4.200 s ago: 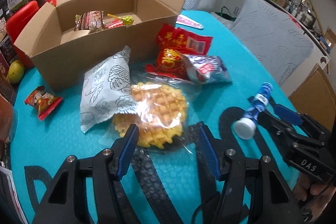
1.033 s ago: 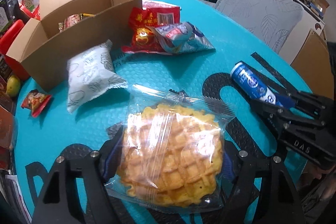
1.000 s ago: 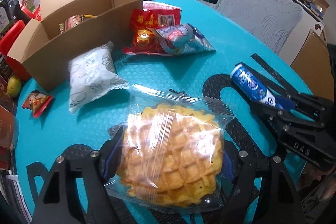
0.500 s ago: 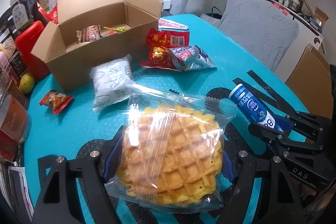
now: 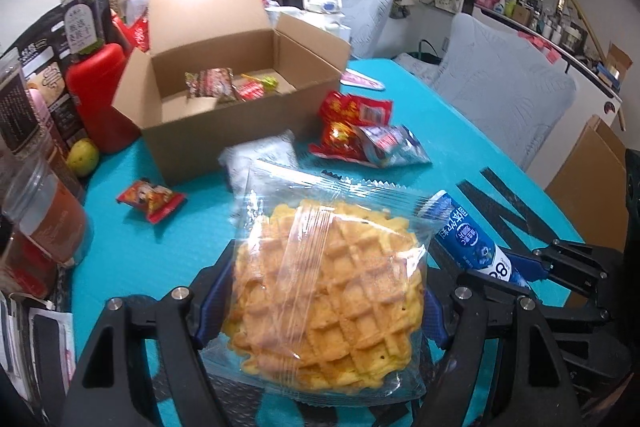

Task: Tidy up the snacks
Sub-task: 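Lift the waffle packet and toothpaste tube and carry them over the cardboard box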

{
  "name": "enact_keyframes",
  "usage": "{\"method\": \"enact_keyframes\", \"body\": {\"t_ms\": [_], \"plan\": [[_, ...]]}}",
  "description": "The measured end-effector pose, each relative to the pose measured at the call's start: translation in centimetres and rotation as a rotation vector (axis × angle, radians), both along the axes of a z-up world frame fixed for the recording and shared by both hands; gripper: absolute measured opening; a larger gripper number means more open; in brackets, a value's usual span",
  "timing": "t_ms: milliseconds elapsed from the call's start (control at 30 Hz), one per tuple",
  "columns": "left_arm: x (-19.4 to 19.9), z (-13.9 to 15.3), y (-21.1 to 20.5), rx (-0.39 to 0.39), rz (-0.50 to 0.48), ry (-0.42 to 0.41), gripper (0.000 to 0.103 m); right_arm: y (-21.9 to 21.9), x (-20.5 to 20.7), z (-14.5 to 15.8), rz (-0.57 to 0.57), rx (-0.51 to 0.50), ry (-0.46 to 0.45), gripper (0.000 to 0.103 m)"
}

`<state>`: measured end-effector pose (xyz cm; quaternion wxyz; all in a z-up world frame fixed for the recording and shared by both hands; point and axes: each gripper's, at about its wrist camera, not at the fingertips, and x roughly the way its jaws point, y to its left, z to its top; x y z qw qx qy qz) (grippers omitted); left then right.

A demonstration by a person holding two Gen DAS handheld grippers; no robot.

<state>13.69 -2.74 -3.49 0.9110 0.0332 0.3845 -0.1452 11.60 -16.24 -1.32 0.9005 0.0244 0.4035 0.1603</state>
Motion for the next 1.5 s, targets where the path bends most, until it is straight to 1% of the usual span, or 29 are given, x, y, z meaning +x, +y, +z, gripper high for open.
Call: {"method": "enact_keyframes", "body": {"t_ms": [267,567,900,1067,1267,1400,1500], "plan": [[2.2,2.0,1.7,-0.011,0.030,-0.035,0.077,1.9,3.1,2.4,0.056,-0.007,-0.044,0.028],[5.1,4.7,3.0,-0.013,0.062,-0.099,0.077,3.2,6.8,5.3,0.117,-0.011,-0.099,0.028],[8.4,8.3,3.4,-0.032,0.075,-0.202,0.077,3.7,10.7,9.8,0.147,-0.017,-0.215,0.028],[11.1,9.3,3.5,-0.048,0.081,-0.224,0.077,3.7,13.4,10.7,0.144,-0.003,-0.235,0.028],[14.3,10.1,3.9,-0.039,0.105,-0.265,0.077,3.9,17.5,11.6,0.129,-0.014,-0.268,0.028],[17.3,10.3,4.6,-0.056,0.134,-0.272,0.077,4.2,20.2,11.6,0.128,-0.008,-0.271,0.028],[19.3,10.3,5.2,-0.050,0.167,-0.279,0.077,4.5,22.5,11.3,0.128,0.003,-0.269,0.028]]}}
